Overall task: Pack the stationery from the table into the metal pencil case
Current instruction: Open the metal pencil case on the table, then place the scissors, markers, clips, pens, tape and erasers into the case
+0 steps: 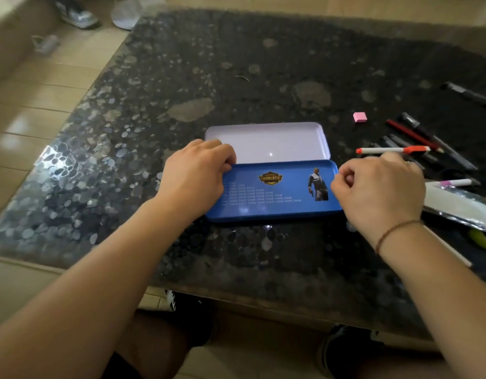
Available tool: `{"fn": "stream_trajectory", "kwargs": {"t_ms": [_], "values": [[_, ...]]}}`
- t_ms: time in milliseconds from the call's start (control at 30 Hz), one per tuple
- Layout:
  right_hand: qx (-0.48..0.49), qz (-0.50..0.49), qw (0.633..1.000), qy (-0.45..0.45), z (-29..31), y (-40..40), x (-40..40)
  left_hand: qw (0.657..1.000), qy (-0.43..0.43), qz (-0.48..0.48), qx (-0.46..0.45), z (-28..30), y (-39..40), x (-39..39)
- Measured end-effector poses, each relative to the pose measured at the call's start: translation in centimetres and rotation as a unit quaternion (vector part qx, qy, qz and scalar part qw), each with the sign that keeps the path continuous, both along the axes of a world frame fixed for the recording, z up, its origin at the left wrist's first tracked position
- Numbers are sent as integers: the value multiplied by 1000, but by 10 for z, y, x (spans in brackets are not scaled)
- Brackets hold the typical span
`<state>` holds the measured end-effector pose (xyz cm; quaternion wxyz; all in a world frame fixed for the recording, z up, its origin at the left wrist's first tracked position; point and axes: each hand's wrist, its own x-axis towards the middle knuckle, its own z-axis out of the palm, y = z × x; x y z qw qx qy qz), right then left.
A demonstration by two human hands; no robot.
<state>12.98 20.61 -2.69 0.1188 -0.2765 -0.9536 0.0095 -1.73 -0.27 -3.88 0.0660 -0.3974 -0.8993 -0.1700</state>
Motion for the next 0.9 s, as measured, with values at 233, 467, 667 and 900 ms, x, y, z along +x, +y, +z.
{"fn": "stream_trajectory", "kwargs": {"t_ms": [233,467,667,900], "values": [[8,13,999,40,-6,8,-14,998,42,51,9,-1,9,-8],[0,6,998,57,-9,7,-17,996,54,65,-15,6,10,-6],[-29,28,992,118,-7,2,-12,998,26,57,-11,2,13,-5],[-82,26,988,126,-1,4,-21,995,17,96,-11,11,15,-8]]}}
